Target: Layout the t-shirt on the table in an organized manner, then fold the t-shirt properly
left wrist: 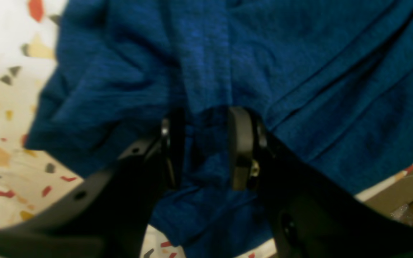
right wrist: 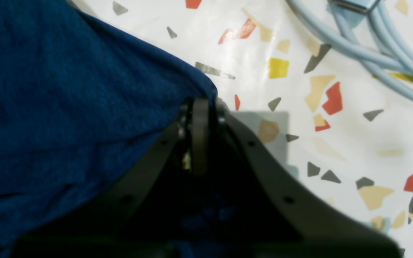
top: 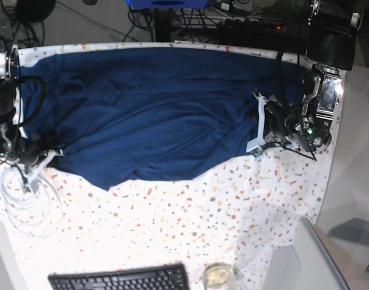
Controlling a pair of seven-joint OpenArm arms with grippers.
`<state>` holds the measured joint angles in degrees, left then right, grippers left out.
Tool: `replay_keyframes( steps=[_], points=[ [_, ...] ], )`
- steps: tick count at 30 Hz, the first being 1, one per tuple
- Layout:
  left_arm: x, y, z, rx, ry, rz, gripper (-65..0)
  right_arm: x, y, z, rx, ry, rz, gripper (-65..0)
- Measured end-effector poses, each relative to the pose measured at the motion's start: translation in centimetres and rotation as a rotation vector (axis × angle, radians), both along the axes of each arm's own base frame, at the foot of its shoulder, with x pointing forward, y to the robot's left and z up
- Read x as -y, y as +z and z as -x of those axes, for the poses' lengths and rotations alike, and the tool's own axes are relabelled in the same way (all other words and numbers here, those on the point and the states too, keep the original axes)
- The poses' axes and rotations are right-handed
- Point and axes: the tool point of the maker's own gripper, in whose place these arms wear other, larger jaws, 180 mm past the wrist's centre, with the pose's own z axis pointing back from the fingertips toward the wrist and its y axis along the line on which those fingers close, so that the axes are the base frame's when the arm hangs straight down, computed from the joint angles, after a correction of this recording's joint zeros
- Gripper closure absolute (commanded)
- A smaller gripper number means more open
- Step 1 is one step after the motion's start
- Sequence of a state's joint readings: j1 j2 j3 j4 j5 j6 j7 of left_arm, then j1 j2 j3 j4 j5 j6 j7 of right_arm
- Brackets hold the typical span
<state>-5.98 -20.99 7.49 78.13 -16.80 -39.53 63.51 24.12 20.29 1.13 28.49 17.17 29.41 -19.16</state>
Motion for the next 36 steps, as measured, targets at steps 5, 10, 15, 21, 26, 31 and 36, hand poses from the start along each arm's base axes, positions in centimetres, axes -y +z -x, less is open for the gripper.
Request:
replay_keyframes(
  steps=[5,10,15,21,26,31,36],
  points=[
    [0.5,0.0,-0.2,0.005,-0.002,0.008,-18.8,-0.1,0.0,0.0,-0.001,0.001,-0.001,-0.2],
    [0.9,0.0,-0.4,0.006,0.000,0.020,-6.6,-0.1,0.0,0.0,0.000,0.001,-0.001,-0.2],
    [0.9,0.0,-0.3,0.004,0.000,0.019,0.0,-0.1,0.0,0.0,0.000,0.001,-0.001,-0.2],
    [0.5,0.0,-0.4,0.006,0.000,0.006,0.0,-0.1,0.0,0.0,-0.001,0.001,-0.001,-0.2],
    [0.0,1.2,-2.2,0.049,0.000,-0.003,0.0,-0.1,0.0,0.0,-0.001,0.001,-0.001,-0.2],
    [-1.0,3.7,-5.4,0.123,0.002,-0.024,0.0,-0.1,0.0,-0.1,0.000,0.001,-0.001,-0.2],
    [-1.1,6.3,-8.7,0.201,0.004,-0.027,0.0,-0.2,0.3,-0.2,0.006,0.016,0.010,-0.2]
  ],
)
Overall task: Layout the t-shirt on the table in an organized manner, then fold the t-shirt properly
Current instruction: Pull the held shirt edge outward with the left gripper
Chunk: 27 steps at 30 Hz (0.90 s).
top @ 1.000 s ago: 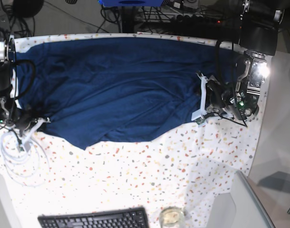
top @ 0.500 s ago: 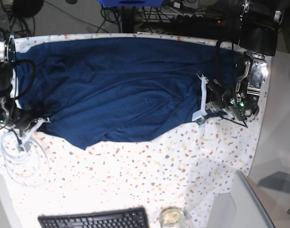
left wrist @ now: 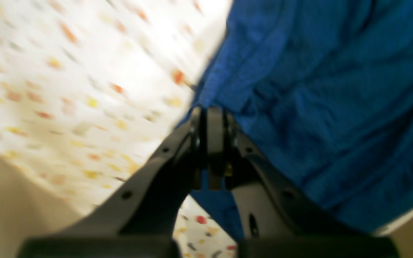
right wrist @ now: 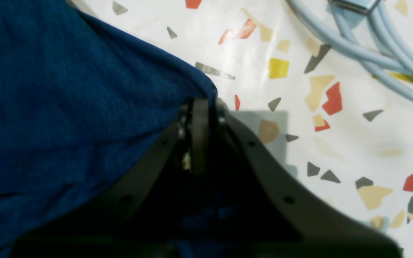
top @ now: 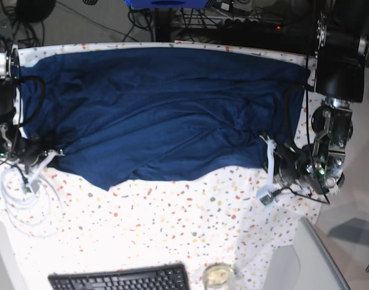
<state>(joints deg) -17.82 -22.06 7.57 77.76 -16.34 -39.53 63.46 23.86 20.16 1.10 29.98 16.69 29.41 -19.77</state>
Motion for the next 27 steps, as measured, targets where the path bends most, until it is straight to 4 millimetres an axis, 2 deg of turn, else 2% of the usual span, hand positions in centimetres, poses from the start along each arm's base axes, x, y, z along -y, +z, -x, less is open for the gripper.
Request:
replay_keyframes(
  steps=[2,7,14,17,22,25,27],
  points=[
    [-0.4,1.0,-1.2,0.033,-0.002,-0.027,0.0,-0.1,0.1,0.1,-0.008,0.016,0.013,-0.2],
    [-2.5,3.1,-4.2,0.110,-0.006,-0.220,0.0,-0.1,0.2,0.0,-0.006,0.016,0.012,-0.2],
    [-2.2,3.2,-6.1,0.161,-0.018,-0.278,0.0,-0.2,0.2,0.0,-0.007,0.020,0.014,-0.2],
    [-2.2,2.4,-6.3,0.158,-0.026,-0.312,0.0,-0.2,0.2,0.0,-0.009,0.020,0.014,-0.2],
    [0.3,0.7,-7.2,0.172,-0.078,-0.288,0.0,-0.2,0.2,-0.1,-0.007,0.020,0.014,-0.2],
    [0.2,-1.2,-6.8,0.151,-0.090,-0.286,0.0,-0.2,0.2,-0.1,-0.005,0.020,0.013,-0.2],
    [-0.6,-2.4,-6.8,0.160,-0.022,-0.280,0.0,-0.2,0.2,-0.1,-0.008,0.021,0.013,-0.2]
  ],
)
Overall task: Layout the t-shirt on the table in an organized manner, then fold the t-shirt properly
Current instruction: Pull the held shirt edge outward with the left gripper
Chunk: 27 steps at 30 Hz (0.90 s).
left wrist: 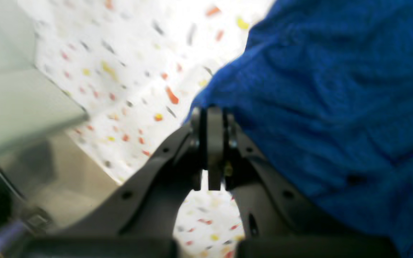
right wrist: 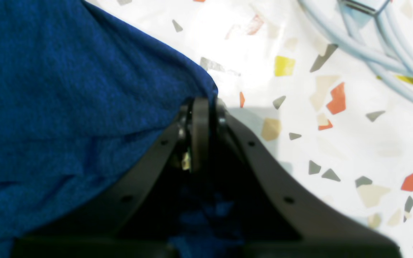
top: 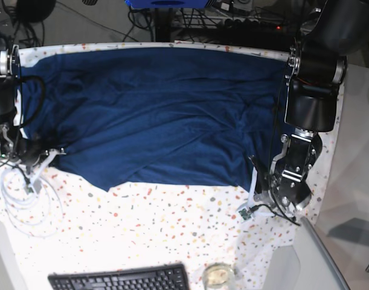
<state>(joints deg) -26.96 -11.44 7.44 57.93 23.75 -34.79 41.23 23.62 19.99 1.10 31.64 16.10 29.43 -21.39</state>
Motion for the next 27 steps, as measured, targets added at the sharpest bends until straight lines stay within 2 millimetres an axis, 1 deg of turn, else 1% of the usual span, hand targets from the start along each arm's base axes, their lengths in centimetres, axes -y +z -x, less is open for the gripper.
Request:
replay_keyframes(
  steps=[2,5,8,11,14,18,22,25,27],
  points=[
    [-0.8,-0.9,0.4,-0.009,0.036,-0.003,0.0,0.0,0.0,0.0,0.000,0.001,0.001,-0.2],
    [-1.1,-1.2,0.5,-0.013,0.040,-0.001,0.0,0.0,0.0,0.0,0.000,0.001,0.001,-0.2],
    [-1.8,-0.9,0.4,-0.006,0.045,-0.007,0.0,0.0,0.0,0.0,0.001,0.000,0.001,-0.2],
    [-3.3,-0.4,0.0,0.035,0.099,-0.037,0.0,0.0,0.0,0.0,0.000,0.000,0.001,-0.2],
    [-4.3,0.3,-0.6,0.058,0.123,-0.046,0.0,0.0,0.0,0.0,0.000,0.000,0.001,-0.2],
    [-4.2,1.7,-2.0,0.097,0.128,-0.041,0.0,0.0,0.0,0.0,0.000,0.000,0.001,-0.2],
    [-4.1,2.2,-2.5,0.108,0.128,-0.040,0.0,0.0,0.0,0.0,0.000,0.000,0.001,-0.2],
    [-4.2,3.0,-3.1,0.123,0.130,-0.041,0.0,0.0,0.0,0.0,0.000,0.000,0.001,-0.2],
    [-3.9,3.1,-3.3,0.130,0.130,-0.035,0.0,0.0,0.0,0.0,0.000,0.000,0.001,-0.2]
  ],
)
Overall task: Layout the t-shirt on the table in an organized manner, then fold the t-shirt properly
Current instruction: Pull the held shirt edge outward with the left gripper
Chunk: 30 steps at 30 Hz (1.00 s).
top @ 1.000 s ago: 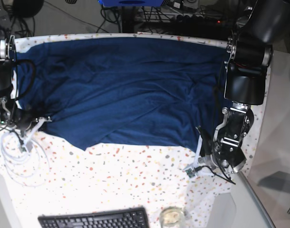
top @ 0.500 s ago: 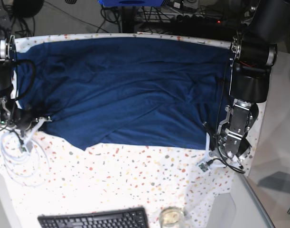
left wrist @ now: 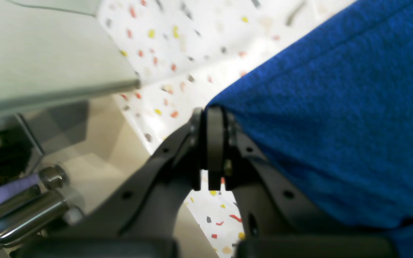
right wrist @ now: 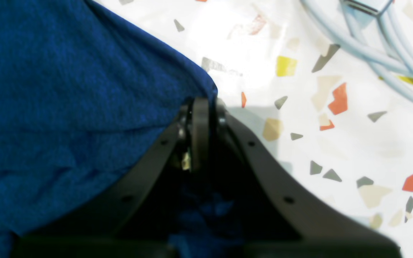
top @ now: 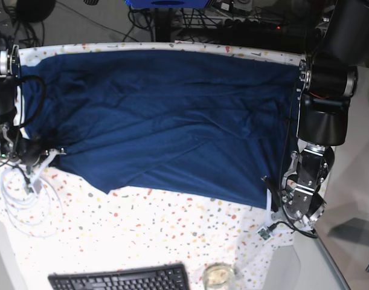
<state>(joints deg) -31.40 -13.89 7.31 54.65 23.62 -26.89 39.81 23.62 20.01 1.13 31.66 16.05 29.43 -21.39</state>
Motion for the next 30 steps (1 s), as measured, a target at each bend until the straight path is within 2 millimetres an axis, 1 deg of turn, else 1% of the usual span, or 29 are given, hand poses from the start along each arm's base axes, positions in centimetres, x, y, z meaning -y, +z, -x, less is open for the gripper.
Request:
replay_keyframes(
  steps=[1,3,5,7,11,13,15,16,17,19,21,22,23,25,26,28,30],
  points=[
    [0.3,-0.3,0.1,-0.006,-0.002,0.007,0.0,0.0,0.0,0.0,0.000,0.000,0.000,0.0],
    [0.3,-1.9,1.0,-0.050,0.005,0.014,0.0,0.0,0.0,0.0,0.000,0.000,-0.001,0.0],
    [-0.1,-3.7,2.4,-0.103,0.017,0.012,0.0,0.0,0.0,0.0,0.000,0.000,0.000,0.0],
    [-0.6,-4.8,3.5,-0.114,0.044,0.008,0.0,0.0,0.0,0.0,0.001,-0.002,-0.001,0.0],
    [-1.0,-5.1,3.3,-0.032,0.090,0.017,0.0,0.0,0.0,0.0,0.001,-0.002,-0.002,0.0],
    [-0.9,-5.2,3.4,-0.022,0.091,0.022,0.0,-0.1,0.1,-0.1,0.003,0.005,0.004,-0.6],
    [-1.0,-5.7,3.9,-0.033,0.091,0.020,0.0,-0.3,0.4,-0.1,0.003,0.023,0.023,-1.5],
    [-1.0,-5.9,4.1,-0.040,0.092,0.020,0.0,-0.3,0.5,-0.1,0.002,0.030,0.028,-4.4],
    [-0.9,-6.1,4.3,-0.044,0.093,0.020,0.0,-0.4,0.6,-0.1,0.001,0.037,0.032,-9.9],
    [-1.0,-6.1,4.3,-0.045,0.093,0.019,0.0,-0.6,0.7,0.3,-0.038,0.061,0.051,-24.5],
    [-1.0,-5.9,4.2,-0.041,0.093,0.019,0.0,-0.8,1.8,-0.2,-0.021,0.086,0.072,-37.7],
    [-0.9,-5.8,4.0,-0.038,0.093,0.020,0.0,-0.8,2.6,-0.6,-0.004,0.102,0.086,-42.0],
    [-0.9,-5.9,4.1,-0.039,0.093,0.020,0.0,-0.9,3.4,-1.0,0.013,0.116,0.096,-43.7],
    [-1.0,-5.9,4.1,-0.039,0.092,0.019,0.0,-1.5,5.4,-2.2,0.066,0.143,0.118,-43.8],
    [-1.0,-6.0,4.2,-0.044,0.094,0.018,0.0,-1.7,6.0,-2.5,0.077,0.153,0.125,-43.8],
    [-0.9,-6.0,4.3,-0.045,0.094,0.019,0.0,-2.0,6.6,-3.1,0.087,0.163,0.127,-44.1],
    [-1.0,-6.0,4.3,-0.044,0.094,0.019,0.0,-2.5,6.8,-4.0,0.075,0.161,0.118,-44.6]
  ],
)
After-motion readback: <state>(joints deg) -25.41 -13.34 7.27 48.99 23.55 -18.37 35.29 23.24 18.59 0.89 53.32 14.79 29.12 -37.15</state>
